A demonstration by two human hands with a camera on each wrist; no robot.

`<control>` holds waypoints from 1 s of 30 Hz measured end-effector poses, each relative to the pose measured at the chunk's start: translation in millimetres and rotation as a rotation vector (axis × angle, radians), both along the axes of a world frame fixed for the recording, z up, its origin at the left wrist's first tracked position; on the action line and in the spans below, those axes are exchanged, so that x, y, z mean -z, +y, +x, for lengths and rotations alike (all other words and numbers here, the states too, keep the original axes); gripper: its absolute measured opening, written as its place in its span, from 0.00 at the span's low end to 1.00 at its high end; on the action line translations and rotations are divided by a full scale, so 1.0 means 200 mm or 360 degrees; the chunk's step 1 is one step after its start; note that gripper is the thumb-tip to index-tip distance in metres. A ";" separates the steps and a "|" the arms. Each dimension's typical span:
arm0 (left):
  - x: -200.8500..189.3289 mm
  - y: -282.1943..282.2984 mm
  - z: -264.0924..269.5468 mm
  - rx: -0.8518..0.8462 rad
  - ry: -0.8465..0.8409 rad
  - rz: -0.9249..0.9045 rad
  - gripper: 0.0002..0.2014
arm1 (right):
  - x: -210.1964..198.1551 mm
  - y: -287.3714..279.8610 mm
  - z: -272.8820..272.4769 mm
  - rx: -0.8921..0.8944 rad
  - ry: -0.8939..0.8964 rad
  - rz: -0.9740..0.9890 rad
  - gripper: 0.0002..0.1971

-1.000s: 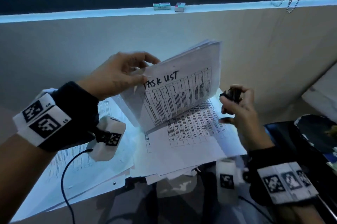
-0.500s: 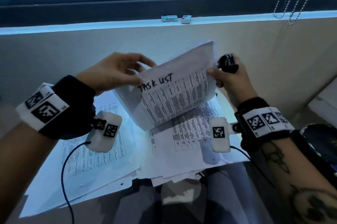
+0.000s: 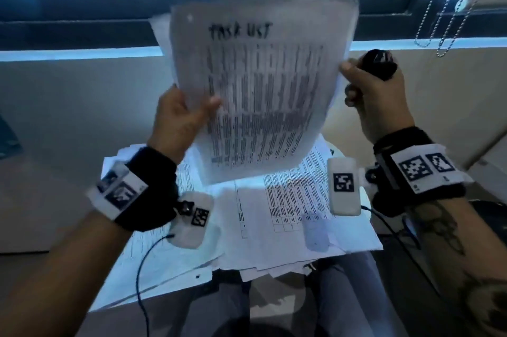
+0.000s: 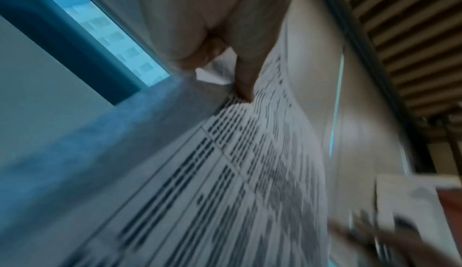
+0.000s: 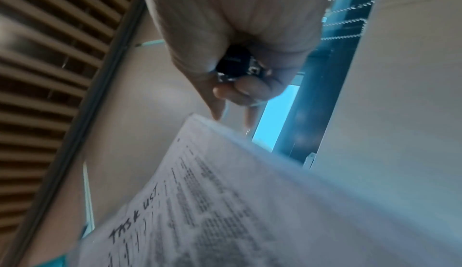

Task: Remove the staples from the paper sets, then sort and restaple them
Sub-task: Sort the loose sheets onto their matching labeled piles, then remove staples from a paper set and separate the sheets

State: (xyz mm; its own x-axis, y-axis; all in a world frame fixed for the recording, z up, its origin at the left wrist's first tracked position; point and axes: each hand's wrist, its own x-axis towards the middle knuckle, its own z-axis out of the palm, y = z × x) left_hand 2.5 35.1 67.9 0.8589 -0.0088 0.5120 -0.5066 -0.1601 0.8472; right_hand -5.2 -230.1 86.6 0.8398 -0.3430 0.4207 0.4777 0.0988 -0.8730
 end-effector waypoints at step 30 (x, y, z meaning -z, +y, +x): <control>0.30 0.11 0.38 -0.0463 0.1051 0.1598 0.22 | 0.78 0.18 -0.17 -0.0502 0.1482 -0.0887 0.29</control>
State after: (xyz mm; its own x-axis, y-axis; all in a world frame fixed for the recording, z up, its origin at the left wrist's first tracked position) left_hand 79.1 58.1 7.9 0.9858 0.0872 -0.1437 0.1345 -0.9217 0.3638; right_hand -39.1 -193.3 -69.3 0.9222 -0.0207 -0.3861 -0.3593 -0.4148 -0.8360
